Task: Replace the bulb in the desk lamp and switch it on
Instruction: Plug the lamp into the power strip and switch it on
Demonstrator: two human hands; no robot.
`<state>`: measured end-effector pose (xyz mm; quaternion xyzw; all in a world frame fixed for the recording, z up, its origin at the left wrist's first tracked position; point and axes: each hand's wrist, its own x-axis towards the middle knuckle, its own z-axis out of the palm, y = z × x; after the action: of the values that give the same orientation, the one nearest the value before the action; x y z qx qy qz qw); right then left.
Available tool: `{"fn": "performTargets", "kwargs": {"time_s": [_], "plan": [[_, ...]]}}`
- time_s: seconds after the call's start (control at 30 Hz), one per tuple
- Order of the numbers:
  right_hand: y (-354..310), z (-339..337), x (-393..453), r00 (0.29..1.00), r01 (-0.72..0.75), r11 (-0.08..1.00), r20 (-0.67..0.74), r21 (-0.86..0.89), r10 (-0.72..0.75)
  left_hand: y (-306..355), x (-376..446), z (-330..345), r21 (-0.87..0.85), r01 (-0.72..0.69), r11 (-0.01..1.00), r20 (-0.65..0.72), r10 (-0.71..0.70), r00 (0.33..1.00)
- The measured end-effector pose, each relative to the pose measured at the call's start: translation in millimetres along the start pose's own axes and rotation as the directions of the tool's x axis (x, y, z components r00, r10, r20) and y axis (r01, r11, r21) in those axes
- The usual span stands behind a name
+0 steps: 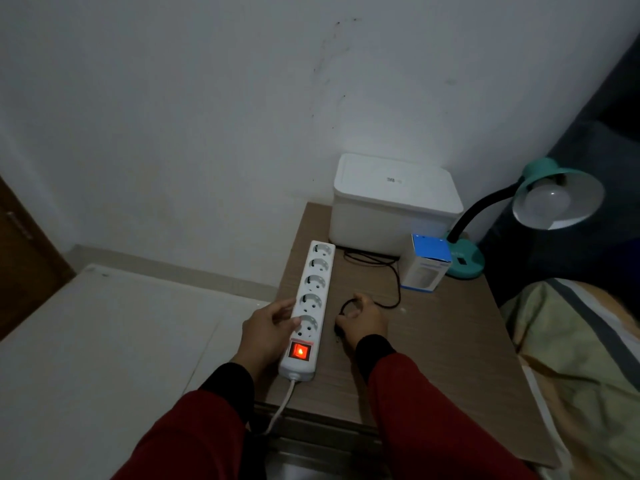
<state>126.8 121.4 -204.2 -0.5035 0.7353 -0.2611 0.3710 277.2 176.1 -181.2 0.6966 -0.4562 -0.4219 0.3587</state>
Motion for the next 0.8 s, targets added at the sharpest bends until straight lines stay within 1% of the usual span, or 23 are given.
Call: {"fn": "performTargets", "kwargs": {"time_s": [0.13,0.2,0.27,0.33,0.37,0.43,0.57,0.67,0.73,0.8], "plan": [[0,-13,3,0.999,-0.038,0.996,0.026,-0.081,0.040,1,-2,1,0.001,-0.003,1.000,-0.018,0.003,1.000],[-3,-21,3,0.998,-0.050,0.997,0.035,-0.063,0.052,0,-3,2,-0.005,0.000,1.000,-0.026,-0.001,1.000],[-7,-26,2,0.997,-0.043,0.998,0.061,0.052,0.040,0,-5,3,-0.019,0.001,1.000,-0.032,-0.002,0.999],[-12,-28,0,0.995,-0.004,0.980,0.101,0.201,-0.016,0,-5,3,-0.021,-0.001,1.000,-0.037,0.001,0.999],[-15,-29,-1,0.992,0.040,0.970,0.109,0.238,-0.068,0,-4,3,-0.022,-0.002,1.000,-0.039,0.002,0.999],[-24,-26,-1,0.981,0.129,0.958,0.107,0.257,-0.161,0,-4,2,-0.021,-0.004,1.000,-0.036,0.003,0.999],[-44,-16,-4,0.952,0.292,0.928,0.018,0.230,-0.304,-1,-2,1,-0.016,0.007,1.000,-0.026,-0.007,1.000],[-50,-5,-8,0.948,0.312,0.932,-0.001,0.184,-0.317,-2,0,1,-0.043,0.019,0.999,-0.016,-0.020,1.000],[-50,2,-12,0.937,0.348,0.934,0.009,0.076,-0.350,-3,1,1,-0.054,0.024,0.998,-0.016,-0.025,1.000],[-50,6,-16,0.910,0.414,0.907,0.020,-0.078,-0.414,-4,1,1,-0.068,0.027,0.997,-0.022,-0.029,0.999]]}}
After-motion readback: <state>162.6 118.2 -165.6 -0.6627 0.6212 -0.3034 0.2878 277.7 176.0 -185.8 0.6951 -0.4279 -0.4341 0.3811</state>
